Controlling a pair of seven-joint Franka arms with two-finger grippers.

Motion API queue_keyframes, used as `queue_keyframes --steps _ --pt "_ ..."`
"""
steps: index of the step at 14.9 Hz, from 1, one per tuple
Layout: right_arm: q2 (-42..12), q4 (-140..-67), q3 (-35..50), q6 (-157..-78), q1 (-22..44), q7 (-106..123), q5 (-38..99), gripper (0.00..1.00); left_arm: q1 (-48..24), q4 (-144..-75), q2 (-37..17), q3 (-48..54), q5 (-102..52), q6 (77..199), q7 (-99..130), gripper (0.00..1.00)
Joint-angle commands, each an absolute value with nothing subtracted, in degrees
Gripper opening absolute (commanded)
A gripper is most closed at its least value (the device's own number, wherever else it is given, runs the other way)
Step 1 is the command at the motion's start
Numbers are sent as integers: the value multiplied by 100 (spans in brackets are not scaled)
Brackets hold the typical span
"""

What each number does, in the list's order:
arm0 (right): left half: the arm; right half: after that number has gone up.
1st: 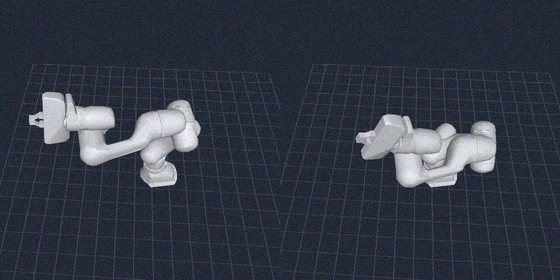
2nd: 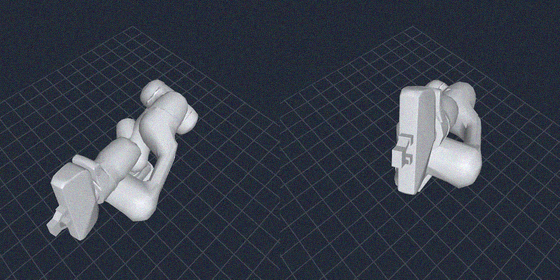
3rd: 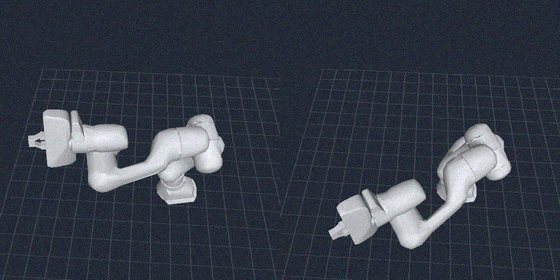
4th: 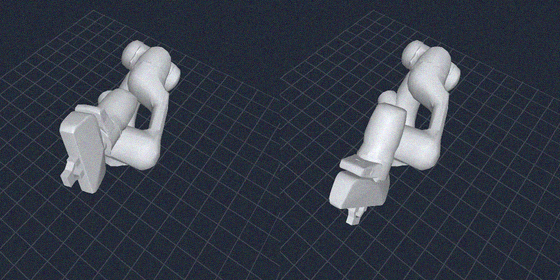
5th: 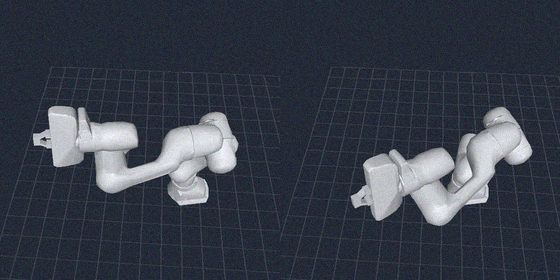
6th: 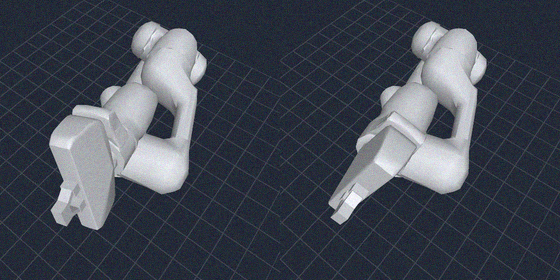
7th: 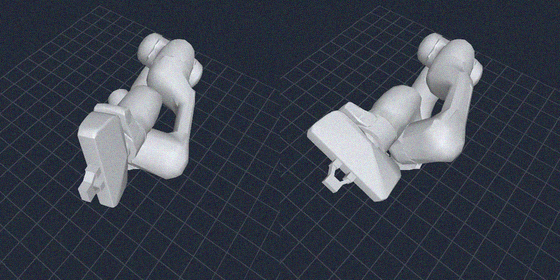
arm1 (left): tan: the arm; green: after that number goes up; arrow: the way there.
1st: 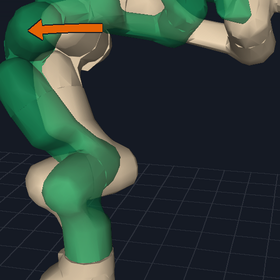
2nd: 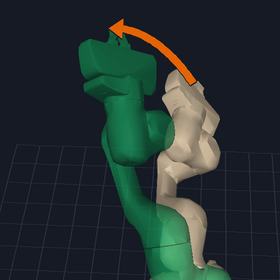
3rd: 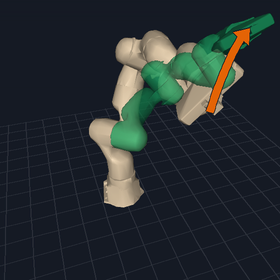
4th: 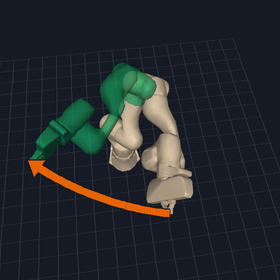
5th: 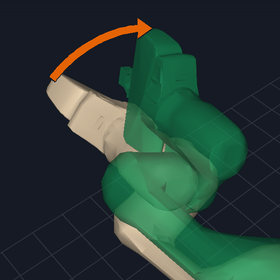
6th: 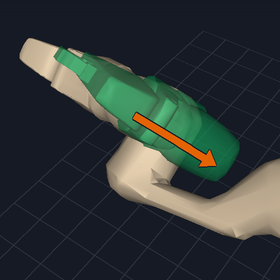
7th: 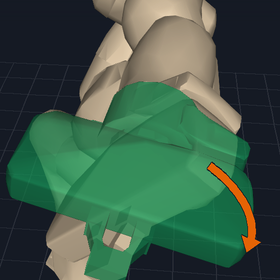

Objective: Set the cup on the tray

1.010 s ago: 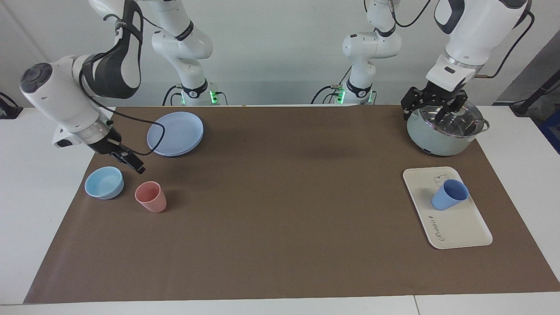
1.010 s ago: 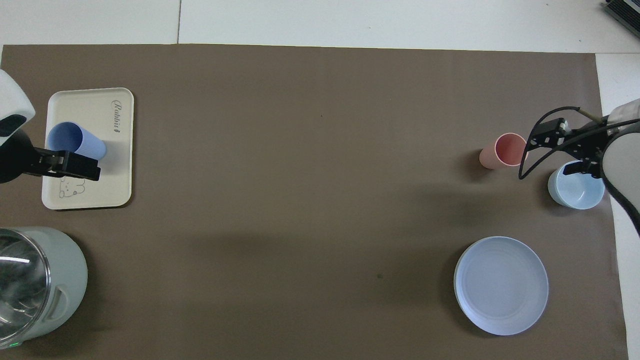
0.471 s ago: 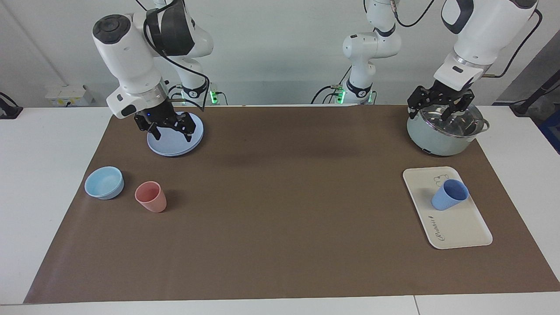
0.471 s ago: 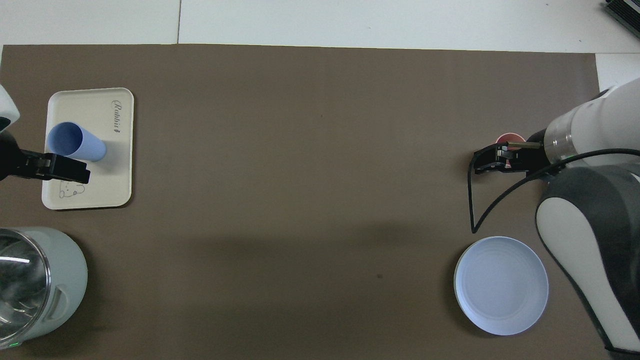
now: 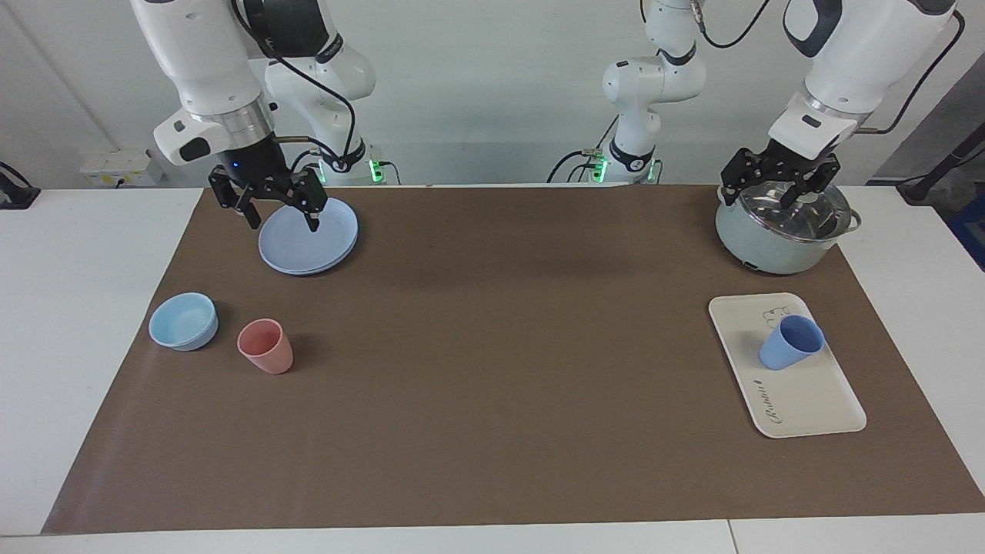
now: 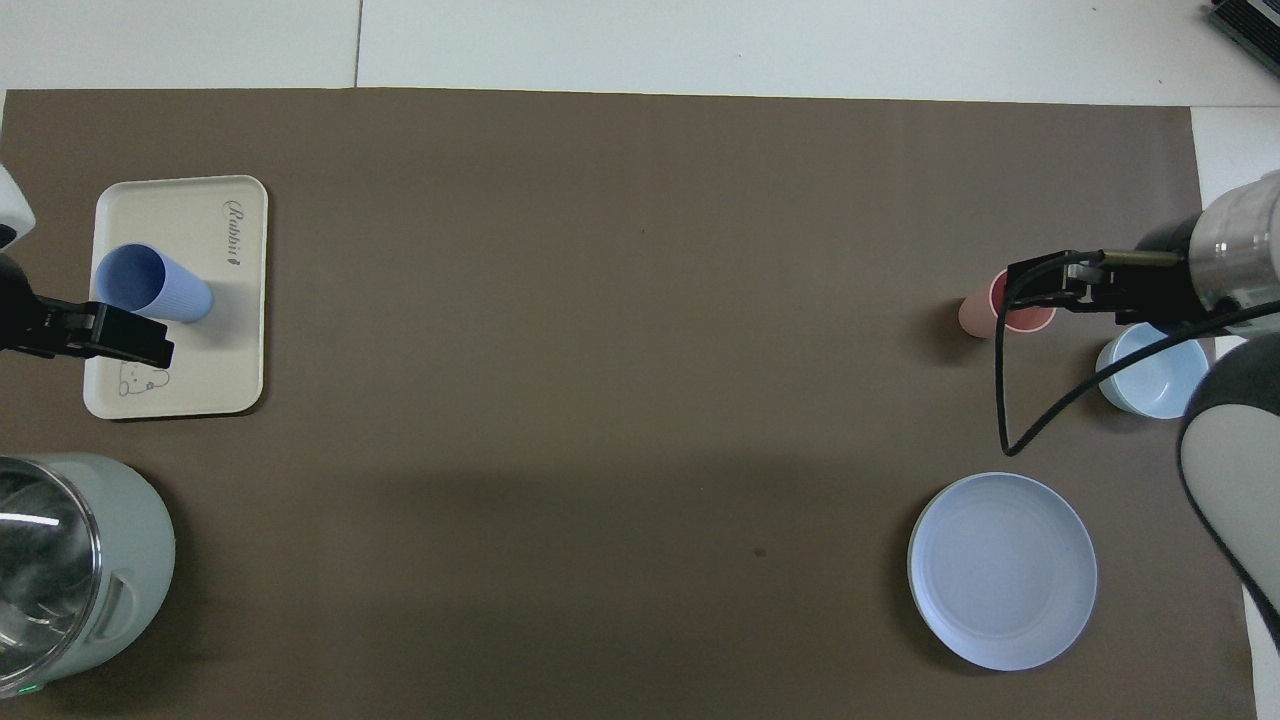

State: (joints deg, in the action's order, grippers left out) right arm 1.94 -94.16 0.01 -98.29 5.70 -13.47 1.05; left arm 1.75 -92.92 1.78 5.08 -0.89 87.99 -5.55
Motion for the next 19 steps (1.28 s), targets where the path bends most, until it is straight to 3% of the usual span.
queue_keyframes --steps 1,4,19 --pt "106 -9001 9 -9449 457 -1178 -9 100 149 -9211 123 510 26 8789 -597 100" --pt "-131 -8465 9 -9098 334 -1160 52 100 185 -9202 158 510 26 8789 -642 100" --pt "105 -8938 18 -8815 404 -677 88 100 149 -9176 290 510 18 8649 -659 100"
